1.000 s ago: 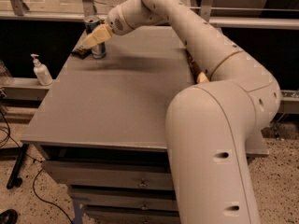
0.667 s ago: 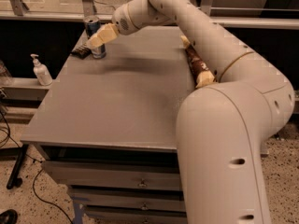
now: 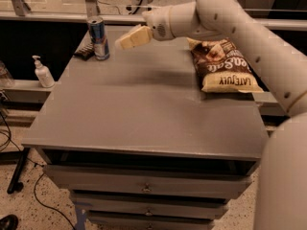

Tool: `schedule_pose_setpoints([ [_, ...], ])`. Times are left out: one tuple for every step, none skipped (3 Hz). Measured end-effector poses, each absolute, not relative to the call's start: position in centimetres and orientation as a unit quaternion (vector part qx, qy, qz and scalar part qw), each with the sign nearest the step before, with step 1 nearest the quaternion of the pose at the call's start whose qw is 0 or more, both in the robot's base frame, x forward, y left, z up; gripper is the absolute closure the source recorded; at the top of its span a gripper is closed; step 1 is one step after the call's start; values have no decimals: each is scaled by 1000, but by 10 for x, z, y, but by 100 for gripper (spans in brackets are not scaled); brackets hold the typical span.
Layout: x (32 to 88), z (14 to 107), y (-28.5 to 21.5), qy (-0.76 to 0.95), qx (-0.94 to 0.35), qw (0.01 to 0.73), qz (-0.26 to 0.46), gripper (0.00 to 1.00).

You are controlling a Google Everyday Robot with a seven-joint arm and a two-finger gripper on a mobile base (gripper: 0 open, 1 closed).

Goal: Move redbull can near rxbar chocolate

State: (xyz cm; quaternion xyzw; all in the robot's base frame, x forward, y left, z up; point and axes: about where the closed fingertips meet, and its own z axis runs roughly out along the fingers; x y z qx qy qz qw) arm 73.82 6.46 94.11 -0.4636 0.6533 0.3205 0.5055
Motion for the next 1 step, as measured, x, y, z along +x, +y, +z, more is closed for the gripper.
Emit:
schedule_pose_setpoints([
  [735,944,11,656,-450,526,301,0],
])
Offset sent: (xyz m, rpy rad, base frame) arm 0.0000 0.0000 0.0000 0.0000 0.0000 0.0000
